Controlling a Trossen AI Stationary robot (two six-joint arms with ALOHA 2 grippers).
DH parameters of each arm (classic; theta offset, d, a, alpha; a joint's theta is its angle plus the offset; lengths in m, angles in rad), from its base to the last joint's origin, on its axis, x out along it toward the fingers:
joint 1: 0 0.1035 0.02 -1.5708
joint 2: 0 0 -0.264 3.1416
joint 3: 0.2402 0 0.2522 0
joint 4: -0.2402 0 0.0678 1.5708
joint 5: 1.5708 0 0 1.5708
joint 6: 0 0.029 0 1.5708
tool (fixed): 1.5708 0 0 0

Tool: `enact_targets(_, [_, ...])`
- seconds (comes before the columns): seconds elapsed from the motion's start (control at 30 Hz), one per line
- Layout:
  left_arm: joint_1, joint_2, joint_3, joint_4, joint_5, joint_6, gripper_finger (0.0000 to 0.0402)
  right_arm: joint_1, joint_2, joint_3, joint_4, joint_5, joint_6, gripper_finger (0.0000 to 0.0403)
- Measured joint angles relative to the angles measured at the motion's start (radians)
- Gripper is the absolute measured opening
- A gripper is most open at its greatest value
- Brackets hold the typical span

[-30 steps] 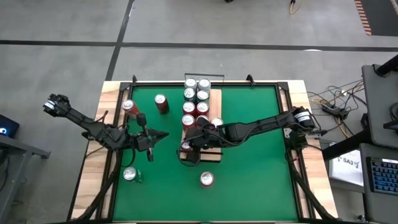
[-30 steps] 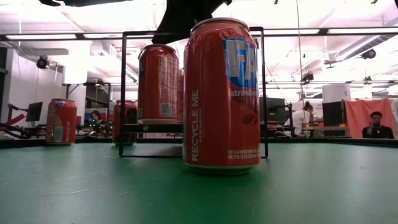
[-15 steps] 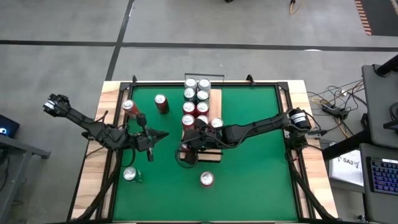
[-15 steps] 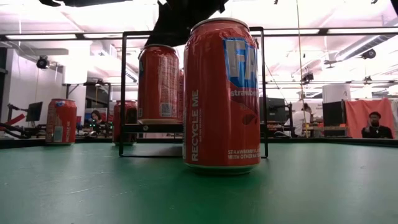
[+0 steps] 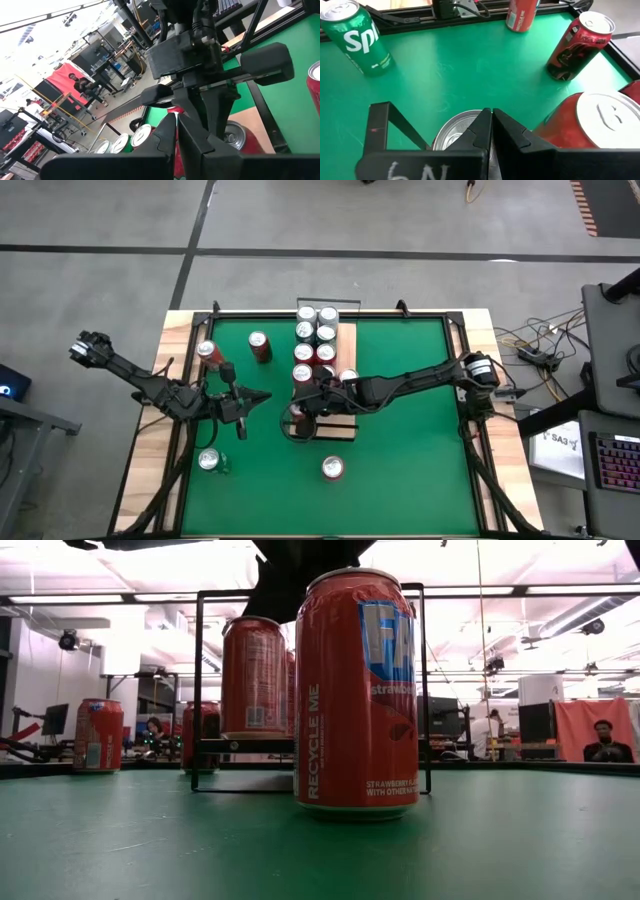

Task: Place canned beverage on shelf
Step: Put the orange soda can on the shelf and aligned with the other orange soda can

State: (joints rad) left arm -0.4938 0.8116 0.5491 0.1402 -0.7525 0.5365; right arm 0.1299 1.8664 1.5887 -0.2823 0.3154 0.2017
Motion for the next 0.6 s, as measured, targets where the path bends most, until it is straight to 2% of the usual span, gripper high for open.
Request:
enact_targets(0.27, [0.000,0.000,0.000,0.000,0.000,0.000,0.0000,0.001,-0.009,0.022,-0.018,-0.002,-0.039,0.0009])
enact_targets(0.47, [0.000,0.000,0.000,-0.001,0.000,0.000,0.0000,0.003,-0.012,0.042,-0.061,-0.089,-0.034,0.0009])
enact_targets(0.6, [0.000,0.000,0.000,-0.001,0.000,0.000,0.0000,0.005,-0.012,0.034,-0.064,-0.088,-0.019,0.0009])
